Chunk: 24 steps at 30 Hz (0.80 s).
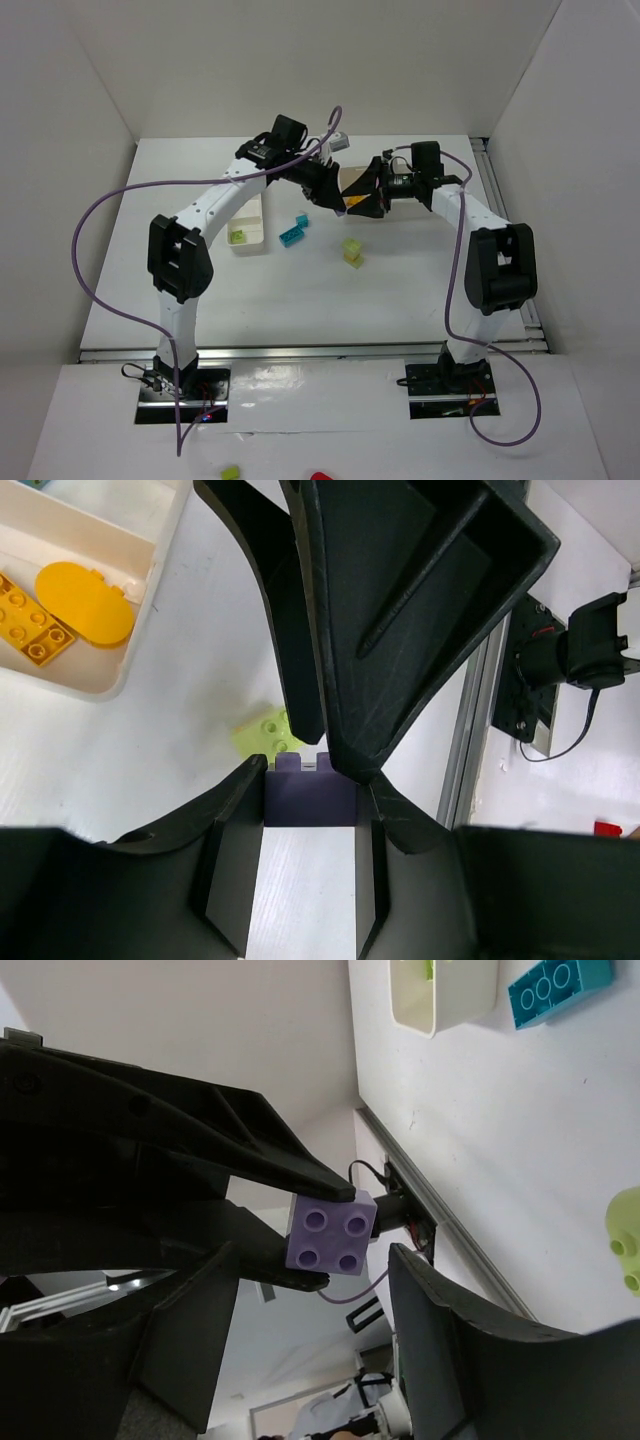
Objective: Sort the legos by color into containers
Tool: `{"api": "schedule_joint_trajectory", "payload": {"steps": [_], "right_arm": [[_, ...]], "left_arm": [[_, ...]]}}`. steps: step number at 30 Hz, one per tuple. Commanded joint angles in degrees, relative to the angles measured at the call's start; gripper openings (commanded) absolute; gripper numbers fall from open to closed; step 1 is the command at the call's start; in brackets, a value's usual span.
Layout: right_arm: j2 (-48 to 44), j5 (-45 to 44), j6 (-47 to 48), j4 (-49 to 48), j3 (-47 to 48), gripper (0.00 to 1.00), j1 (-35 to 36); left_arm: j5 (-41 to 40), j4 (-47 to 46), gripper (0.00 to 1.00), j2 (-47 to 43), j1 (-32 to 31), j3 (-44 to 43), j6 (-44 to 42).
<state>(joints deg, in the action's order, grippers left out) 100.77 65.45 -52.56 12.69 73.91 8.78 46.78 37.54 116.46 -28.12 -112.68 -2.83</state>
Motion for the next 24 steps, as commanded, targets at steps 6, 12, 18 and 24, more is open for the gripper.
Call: {"api": "schedule_joint_trajectory", "payload": {"steps": [6, 12, 18, 24], "right_arm": [[1.18, 2.23, -3.51, -6.09, 0.89, 0.63, 3.08], [2.32, 2.23, -4.66, -7.32, -0.25, 0.62, 3.09], [2.85, 1.62, -6.16, -8.65, -0.78, 0.6, 2.57], [2.85, 1.61, -6.16, -8.64, -0.78, 0.59, 2.56]], "left_arm": [[2.17, -3.17, 0.0, -3.96, -0.36, -0.26, -1.83], [3.22, -2.65, 0.0, -3.96, -0.36, -0.26, -2.44], [2.7, -2.65, 0.0, -5.02, -0.36, 1.5, -2.97], [2.7, -2.65, 0.0, -5.55, -0.36, 2.12, -2.97]]}}
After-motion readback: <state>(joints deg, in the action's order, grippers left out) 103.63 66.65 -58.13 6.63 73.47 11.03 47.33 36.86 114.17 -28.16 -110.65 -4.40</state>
